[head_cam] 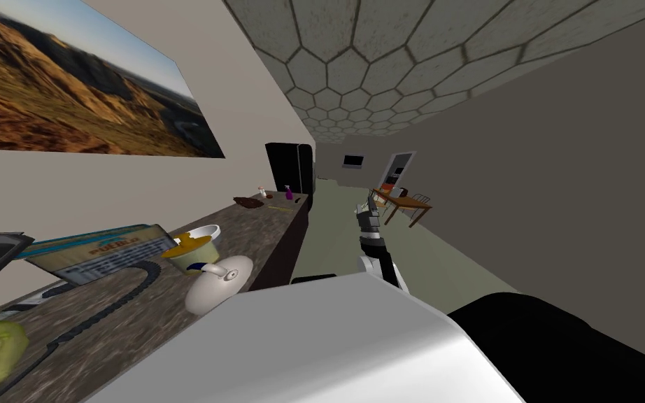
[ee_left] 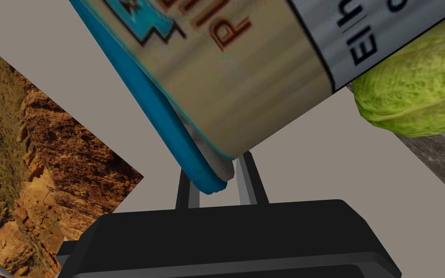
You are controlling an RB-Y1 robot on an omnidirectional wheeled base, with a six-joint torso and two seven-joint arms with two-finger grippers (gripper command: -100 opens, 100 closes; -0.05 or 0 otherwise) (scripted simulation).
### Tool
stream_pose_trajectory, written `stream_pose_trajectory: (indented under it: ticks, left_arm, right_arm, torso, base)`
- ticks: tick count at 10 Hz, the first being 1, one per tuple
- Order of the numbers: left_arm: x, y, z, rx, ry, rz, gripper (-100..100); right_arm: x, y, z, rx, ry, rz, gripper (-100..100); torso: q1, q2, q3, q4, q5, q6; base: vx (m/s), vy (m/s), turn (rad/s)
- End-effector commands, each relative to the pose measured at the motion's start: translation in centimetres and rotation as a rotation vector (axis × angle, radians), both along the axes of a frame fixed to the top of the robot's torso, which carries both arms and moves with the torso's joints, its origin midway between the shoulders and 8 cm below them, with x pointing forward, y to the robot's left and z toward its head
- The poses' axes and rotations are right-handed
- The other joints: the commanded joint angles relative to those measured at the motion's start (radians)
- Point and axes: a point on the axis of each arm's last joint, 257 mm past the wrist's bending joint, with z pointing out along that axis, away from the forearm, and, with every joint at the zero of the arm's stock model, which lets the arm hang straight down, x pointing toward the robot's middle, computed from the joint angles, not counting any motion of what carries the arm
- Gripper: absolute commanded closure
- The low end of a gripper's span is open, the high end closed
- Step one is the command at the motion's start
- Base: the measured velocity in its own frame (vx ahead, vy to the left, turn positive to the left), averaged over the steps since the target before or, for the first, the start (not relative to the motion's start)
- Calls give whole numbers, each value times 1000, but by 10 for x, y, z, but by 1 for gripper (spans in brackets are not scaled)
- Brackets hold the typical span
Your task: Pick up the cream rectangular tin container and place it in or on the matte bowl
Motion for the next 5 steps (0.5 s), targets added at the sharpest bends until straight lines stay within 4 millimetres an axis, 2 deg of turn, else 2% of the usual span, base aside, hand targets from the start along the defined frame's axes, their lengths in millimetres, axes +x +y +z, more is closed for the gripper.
stream_pose_trajectory:
  ticks: [1, 5]
  left_arm:
    - [0, 0, 0, 0, 0, 0, -100]
    - [0, 0, 0, 0, -1, 0, -100]
  right_arm:
    - [0, 0, 0, 0, 0, 0, 0]
    - [0, 0, 0, 0, 0, 0, 0]
  torso:
    - [0, 0, 0, 0, 0, 0]
    - [-6, 3, 2, 1, -1, 0]
  base:
    - [5, 13, 0]
    - [1, 1, -1]
